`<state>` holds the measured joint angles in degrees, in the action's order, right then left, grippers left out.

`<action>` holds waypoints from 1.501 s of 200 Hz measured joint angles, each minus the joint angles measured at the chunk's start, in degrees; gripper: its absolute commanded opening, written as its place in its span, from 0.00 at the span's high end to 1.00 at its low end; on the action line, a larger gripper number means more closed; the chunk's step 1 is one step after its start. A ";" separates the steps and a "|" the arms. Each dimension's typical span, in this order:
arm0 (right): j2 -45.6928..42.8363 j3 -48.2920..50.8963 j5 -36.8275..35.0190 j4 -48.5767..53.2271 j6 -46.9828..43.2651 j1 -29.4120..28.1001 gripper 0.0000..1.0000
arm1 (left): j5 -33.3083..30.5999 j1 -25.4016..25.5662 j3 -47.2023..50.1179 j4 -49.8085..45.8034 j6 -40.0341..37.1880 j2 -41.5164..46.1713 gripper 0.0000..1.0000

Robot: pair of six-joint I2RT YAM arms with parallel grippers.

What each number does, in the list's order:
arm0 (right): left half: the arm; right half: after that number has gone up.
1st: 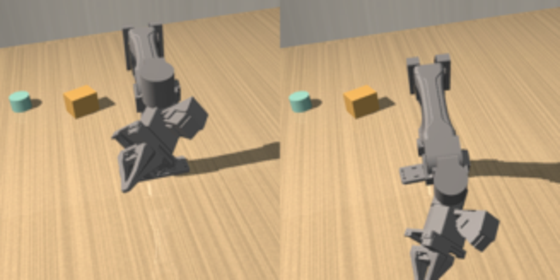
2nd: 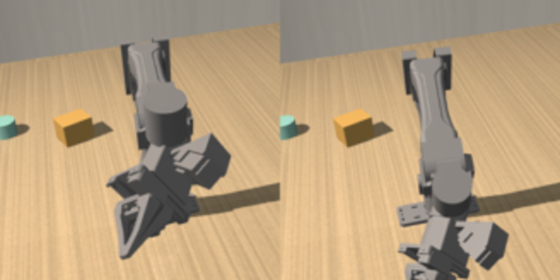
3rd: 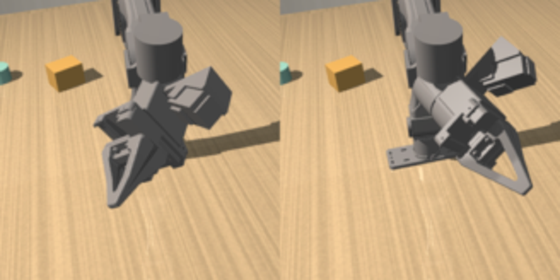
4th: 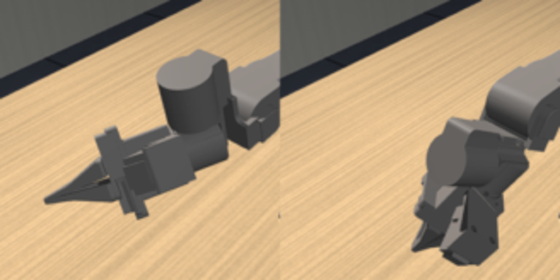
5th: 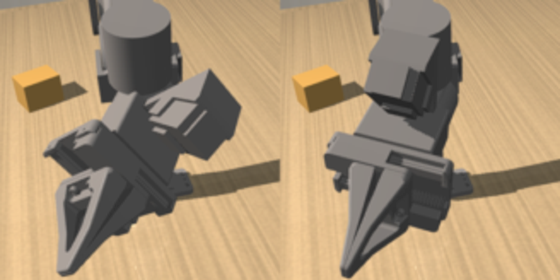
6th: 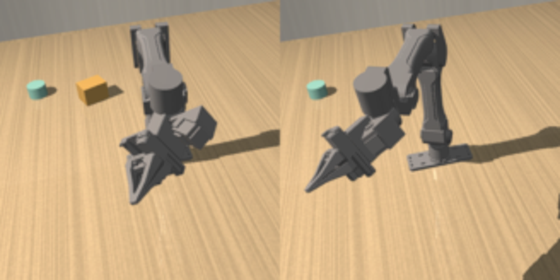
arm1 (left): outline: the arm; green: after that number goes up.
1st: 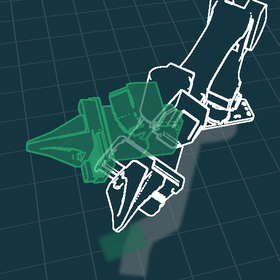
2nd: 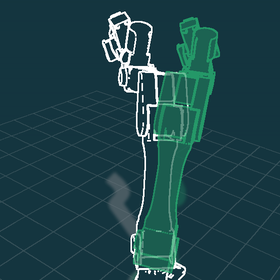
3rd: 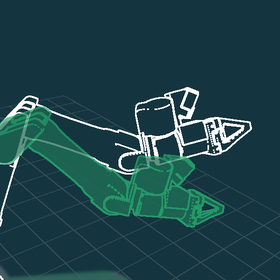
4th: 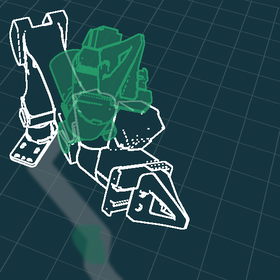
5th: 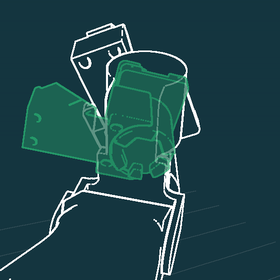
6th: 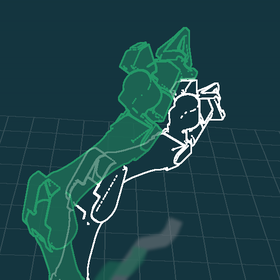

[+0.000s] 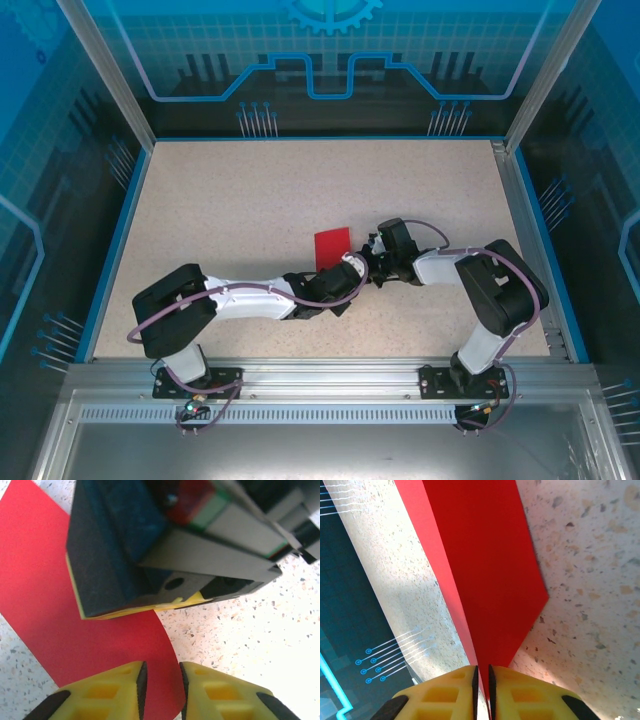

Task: Fold a paper plane with a square sheet of paper (pick it up from the middle)
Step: Third fold the triangle at the center of the table.

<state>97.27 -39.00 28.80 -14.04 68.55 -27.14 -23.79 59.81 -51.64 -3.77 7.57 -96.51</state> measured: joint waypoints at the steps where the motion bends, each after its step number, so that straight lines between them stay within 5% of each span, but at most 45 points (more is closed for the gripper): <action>1: 0.00 0.00 0.00 0.02 0.00 0.00 0.83 | -0.04 0.00 0.02 0.02 0.00 0.00 0.84; 50: -0.02 -0.15 -0.20 1.88 -1.09 0.59 0.80 | -0.87 0.00 0.07 0.22 0.00 0.04 1.00; 95: -1.40 -0.48 -1.11 5.05 -3.02 1.36 0.71 | 1.16 -1.36 0.87 0.42 1.09 1.49 1.00; 218: -10.86 -0.85 -7.93 17.16 -12.66 4.35 0.66 | 36.81 -21.59 3.02 3.32 7.15 5.66 1.00; 300: -12.15 -9.44 -12.79 26.32 -20.68 4.35 0.70 | 44.68 -23.56 2.93 2.82 8.00 2.69 1.00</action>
<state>85.12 -48.45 16.01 12.27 47.88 -22.79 20.88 36.25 -48.71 -0.95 15.57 -93.82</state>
